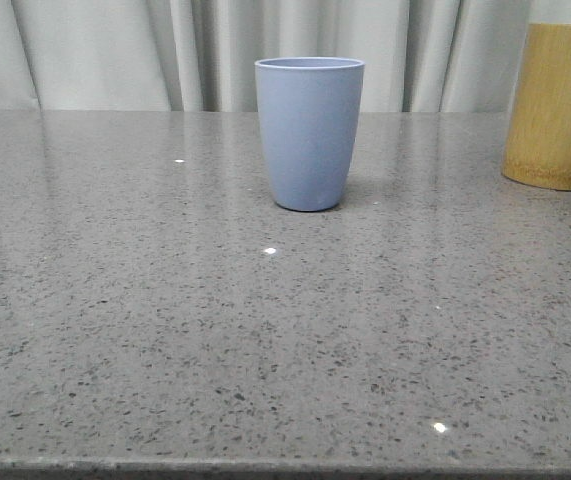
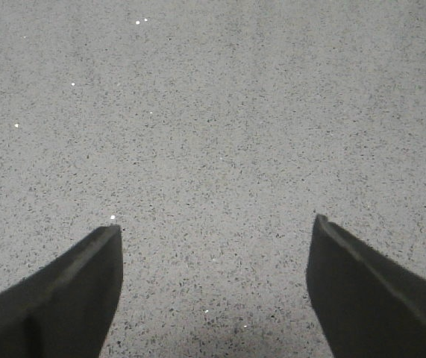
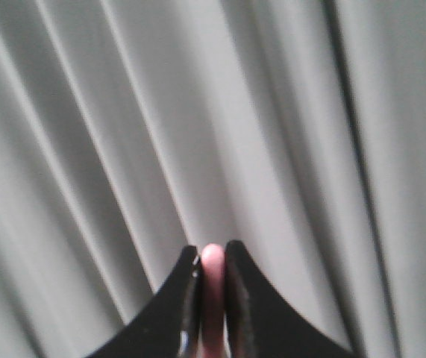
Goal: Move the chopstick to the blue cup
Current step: 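Carry the chopstick over the blue cup and lower it inside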
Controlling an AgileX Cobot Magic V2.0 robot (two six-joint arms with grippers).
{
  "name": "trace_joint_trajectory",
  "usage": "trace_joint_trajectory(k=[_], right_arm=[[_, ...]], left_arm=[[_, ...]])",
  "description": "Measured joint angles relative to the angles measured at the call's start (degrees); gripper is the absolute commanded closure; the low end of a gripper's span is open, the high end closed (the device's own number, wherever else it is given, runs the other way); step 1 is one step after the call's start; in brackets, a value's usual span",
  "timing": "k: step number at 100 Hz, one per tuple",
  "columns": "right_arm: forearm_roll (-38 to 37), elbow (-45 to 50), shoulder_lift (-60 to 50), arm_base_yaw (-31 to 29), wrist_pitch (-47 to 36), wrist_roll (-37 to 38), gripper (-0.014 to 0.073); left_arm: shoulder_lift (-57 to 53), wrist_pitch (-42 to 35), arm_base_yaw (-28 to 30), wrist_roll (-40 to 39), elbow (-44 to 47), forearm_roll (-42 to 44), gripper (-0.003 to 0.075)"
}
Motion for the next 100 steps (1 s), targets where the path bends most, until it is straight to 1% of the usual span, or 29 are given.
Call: trace_joint_trajectory(k=[15,36,69,100], right_arm=[[0.00,0.00,2.28,6.07,-0.38,0.00,0.0660],[-1.24,0.00,8.24,10.50,-0.91,0.00,0.0660],[-2.34,0.00,16.89,13.71,-0.42,0.00,0.0660],[-2.69,0.00,21.14,14.88,0.92,0.00,0.0660]], left_arm=[[0.00,0.00,0.00,0.00,0.00,0.00,0.0218],[0.00,0.00,0.00,0.00,0.00,0.00,0.0218],[0.00,0.00,0.00,0.00,0.00,0.00,0.0218],[0.00,0.00,0.00,0.00,0.00,0.00,0.0218]])
